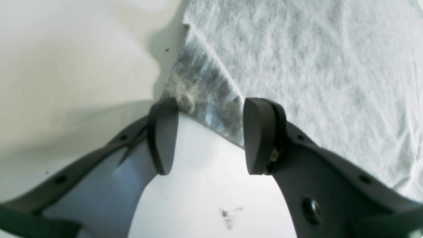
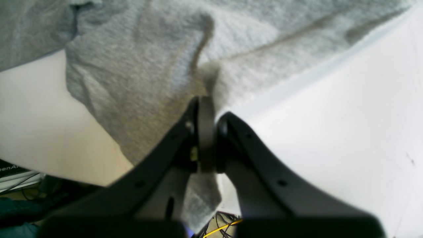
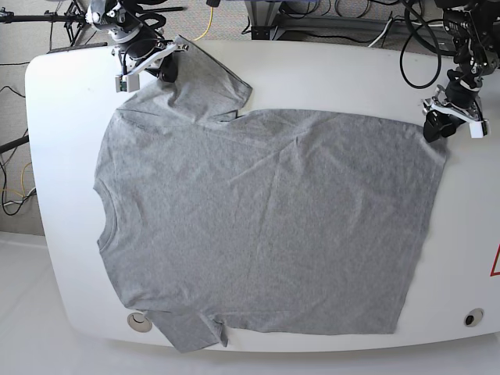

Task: Fold the T-shirt properly
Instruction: 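Lower the left gripper onto the hem corner and close it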

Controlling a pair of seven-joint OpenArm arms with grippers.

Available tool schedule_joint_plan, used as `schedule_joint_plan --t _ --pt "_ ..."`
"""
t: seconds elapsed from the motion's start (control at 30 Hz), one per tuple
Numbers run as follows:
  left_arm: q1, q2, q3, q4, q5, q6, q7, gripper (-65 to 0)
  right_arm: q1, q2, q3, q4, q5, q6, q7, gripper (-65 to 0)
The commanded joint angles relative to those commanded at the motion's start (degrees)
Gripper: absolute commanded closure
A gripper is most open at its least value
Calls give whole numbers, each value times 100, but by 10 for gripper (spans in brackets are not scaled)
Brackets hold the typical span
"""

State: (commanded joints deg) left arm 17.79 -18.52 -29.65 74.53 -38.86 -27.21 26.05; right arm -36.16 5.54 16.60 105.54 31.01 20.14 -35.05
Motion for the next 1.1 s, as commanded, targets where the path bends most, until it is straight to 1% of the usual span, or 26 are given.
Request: schedule_joint_plan --t 0.13,0.2,0.4,0.47,0.53,0.57,0.93,1.1 --pt "-3 10 0 1 -7 -51 49 -260 8 1 1 1 -2 5 -2 0" --pt "-22 -12 -14 27 -30 -83 84 -219 31 3 -7 -7 -4 9 -10 0" --pt "-26 -21 6 33 -29 -96 118 -149 33 2 -6 -4 -13 9 -5 0" --pt "-26 -24 13 39 -31 -93 132 -116 33 0 -5 -5 -14 16 -8 0" --pt "-41 -23 36 39 13 -102 43 -11 45 7 -13 -10 -20 9 -7 0" --pt "-41 -23 32 43 13 -102 32 0 45 9 -12 -8 -20 9 -5 0" --pt "-68 -37 56 76 52 -88 -169 0 69 21 -10 -12 -27 8 -7 0" --pt "-73 -43 100 78 67 -76 -155 0 67 24 -10 -14 -27 7 -6 0"
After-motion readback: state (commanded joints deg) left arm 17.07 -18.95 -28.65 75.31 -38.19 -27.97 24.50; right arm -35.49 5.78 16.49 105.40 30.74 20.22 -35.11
